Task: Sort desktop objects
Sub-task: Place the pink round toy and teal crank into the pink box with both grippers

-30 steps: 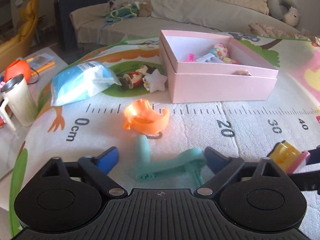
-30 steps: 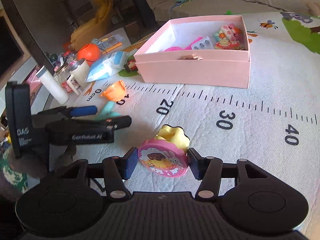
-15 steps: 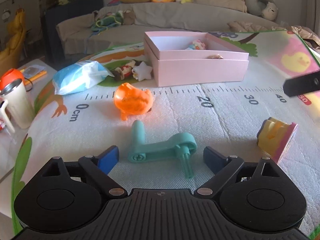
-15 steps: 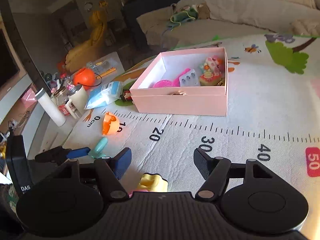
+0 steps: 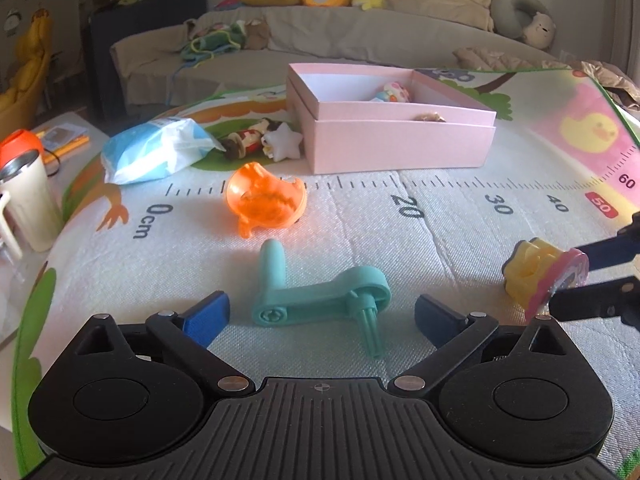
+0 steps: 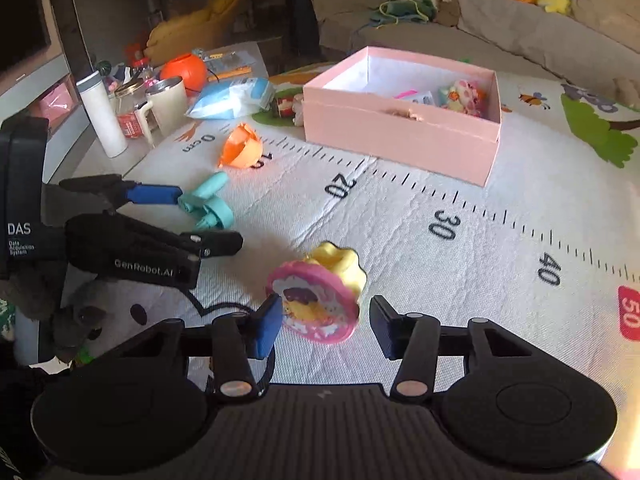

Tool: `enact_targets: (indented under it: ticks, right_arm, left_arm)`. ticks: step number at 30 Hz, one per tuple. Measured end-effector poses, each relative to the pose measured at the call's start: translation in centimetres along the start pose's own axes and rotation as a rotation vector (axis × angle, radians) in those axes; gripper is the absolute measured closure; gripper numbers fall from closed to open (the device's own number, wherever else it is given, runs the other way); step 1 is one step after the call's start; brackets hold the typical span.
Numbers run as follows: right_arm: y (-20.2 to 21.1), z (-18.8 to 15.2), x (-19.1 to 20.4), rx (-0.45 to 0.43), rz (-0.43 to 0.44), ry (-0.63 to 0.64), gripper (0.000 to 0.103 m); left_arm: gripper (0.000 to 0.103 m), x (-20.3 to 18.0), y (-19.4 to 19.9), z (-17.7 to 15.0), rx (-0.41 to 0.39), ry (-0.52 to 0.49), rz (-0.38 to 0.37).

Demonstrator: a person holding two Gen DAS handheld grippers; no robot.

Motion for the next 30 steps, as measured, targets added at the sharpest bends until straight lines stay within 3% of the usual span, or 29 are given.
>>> enact_targets:
  ticks: [8,10,12,17,19,21,30]
  right_arm:
    - [0.6,1.4,0.1,-0.050,0.011,0.020,0.052]
    - [0.9,1.2,0.8,-0.058,0.006,0.055,0.025]
    - [0.9,0.7,1.8,-0.081,-0.027,0.112,0.021]
    - [-1.4,-0.3,2.9,-0.058,-0.090,0.138,0.022]
    - [-2.0,-0.4,3.0,-0.068,-0.115,0.158,0.039]
    - [-2.1,-0.1,2.7,-0.075,-0.139,0.164,0.046]
    - [0.2,0.9,0.3,-0.090,-0.032,0.023,0.050]
  left_arm:
    - [0.001,0.0,0.0,0.0,0.001,-0.002,0.002]
    - [0.001,0.0,0.0,-0.1,0.001,-0.002,0.002]
    - [0.001,0.0,0.0,-0.1,0.001,-0.001,0.003]
    - [0.000,0.1,-0.2,-0.1,0.005,0.006,0.041]
    - [0.000,0.1,-0.2,-0.1,0.006,0.005,0.042]
    - [0.000,0.1,-0.2,-0.1,0.007,0.002,0.044]
    - [0.000,-0.5,-0.6,0.6,0.031,0.007,0.077]
Point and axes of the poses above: each gripper's, at about its wrist camera, not at the fingertips, and y roughly against the way its jaws point, x to its left, z to its top, the point moved 5 cm from there along -y, roughly the way its jaws point, and after that the axes turned 3 degrees about z, right-handed, at the moved point
